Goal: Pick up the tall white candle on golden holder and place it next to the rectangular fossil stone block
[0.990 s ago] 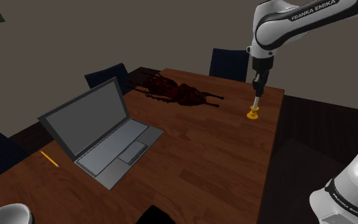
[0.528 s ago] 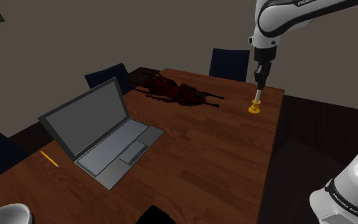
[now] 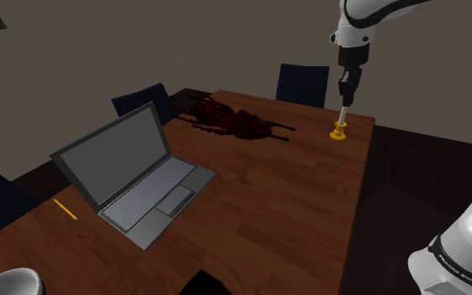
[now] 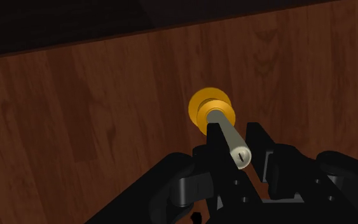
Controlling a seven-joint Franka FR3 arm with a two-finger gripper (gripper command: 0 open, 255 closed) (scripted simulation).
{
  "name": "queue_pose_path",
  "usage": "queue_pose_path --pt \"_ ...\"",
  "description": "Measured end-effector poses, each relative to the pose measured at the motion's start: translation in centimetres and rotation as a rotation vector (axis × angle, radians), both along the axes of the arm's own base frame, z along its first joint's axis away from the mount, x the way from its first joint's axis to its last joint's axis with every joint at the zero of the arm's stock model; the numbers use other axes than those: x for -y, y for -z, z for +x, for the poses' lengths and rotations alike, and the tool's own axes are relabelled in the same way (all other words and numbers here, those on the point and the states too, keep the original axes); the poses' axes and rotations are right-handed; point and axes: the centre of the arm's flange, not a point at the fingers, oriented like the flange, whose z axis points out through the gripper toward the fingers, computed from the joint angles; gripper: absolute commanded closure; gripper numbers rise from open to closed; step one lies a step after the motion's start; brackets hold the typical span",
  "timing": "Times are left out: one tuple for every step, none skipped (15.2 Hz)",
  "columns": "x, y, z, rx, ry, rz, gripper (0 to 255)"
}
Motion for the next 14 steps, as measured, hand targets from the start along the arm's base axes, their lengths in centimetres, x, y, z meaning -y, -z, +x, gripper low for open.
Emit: queue_pose_path --pt "0.0 -0.5 0.1 0.0 0.0 0.0 255" --pt "-0.1 -1.0 -0.1 0.0 0.0 0.0 255" --pt "0.0 -1.6 0.0 0.0 0.0 0.0 255" --pt "0.0 -2.1 0.0 0.0 0.0 0.0 255" --pt "-0.1 -2.6 0.0 0.0 0.0 0.0 255" --pt "-0.1 -3.1 0.0 0.0 0.0 0.0 255" --pt "-0.1 -3.7 0.0 0.0 0.0 0.0 255" --pt "0.0 -4.2 0.0 0.0 0.0 0.0 255" --pt "0.0 -4.8 0.1 0.0 0.0 0.0 255" --pt "0.0 -5.4 0.0 0.0 0.0 0.0 255" --pt "0.0 -5.9 0.0 0.0 0.0 0.0 255" --pt "0.0 -6.3 0.0 0.0 0.0 0.0 255" --pt "0.1 -6.9 0.0 0.0 0.0 0.0 255" --pt "0.1 -7.4 0.0 0.0 0.0 0.0 255"
